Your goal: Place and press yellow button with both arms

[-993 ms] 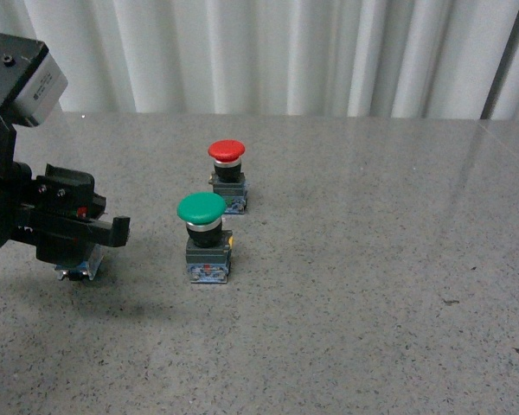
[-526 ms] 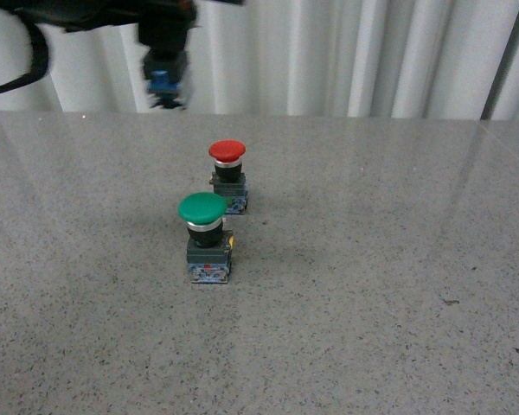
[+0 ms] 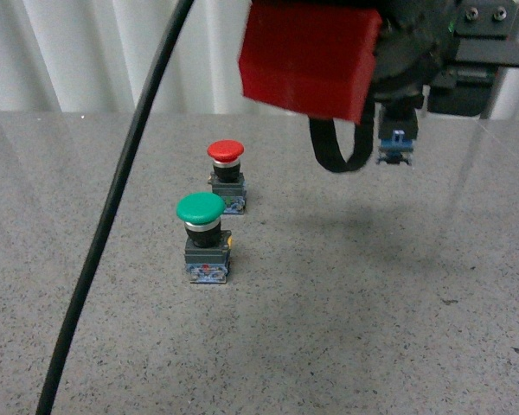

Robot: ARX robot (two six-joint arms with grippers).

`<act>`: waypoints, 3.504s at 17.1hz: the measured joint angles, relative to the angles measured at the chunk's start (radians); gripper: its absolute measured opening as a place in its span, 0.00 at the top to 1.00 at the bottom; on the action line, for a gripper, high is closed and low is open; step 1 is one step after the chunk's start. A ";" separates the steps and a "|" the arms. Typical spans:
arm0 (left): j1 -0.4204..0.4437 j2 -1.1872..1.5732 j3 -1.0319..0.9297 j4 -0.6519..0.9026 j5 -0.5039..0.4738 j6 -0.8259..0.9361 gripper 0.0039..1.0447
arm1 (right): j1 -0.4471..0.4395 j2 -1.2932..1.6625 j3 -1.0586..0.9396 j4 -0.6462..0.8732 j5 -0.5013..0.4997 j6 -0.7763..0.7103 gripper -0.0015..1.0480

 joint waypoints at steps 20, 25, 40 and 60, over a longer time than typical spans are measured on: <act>0.006 0.123 -0.012 -0.052 0.063 -0.171 0.48 | 0.000 0.000 0.000 0.000 0.000 0.000 0.06; 0.011 0.111 0.000 -0.028 0.095 -0.159 0.04 | 0.000 0.000 0.000 0.000 0.000 0.000 0.06; 0.161 -0.169 -0.507 0.703 -0.337 0.157 0.44 | 0.000 0.000 0.000 -0.001 0.002 0.000 0.06; 0.704 -1.170 -1.237 0.394 0.251 0.125 0.99 | 0.000 0.000 0.000 0.001 0.000 0.000 0.06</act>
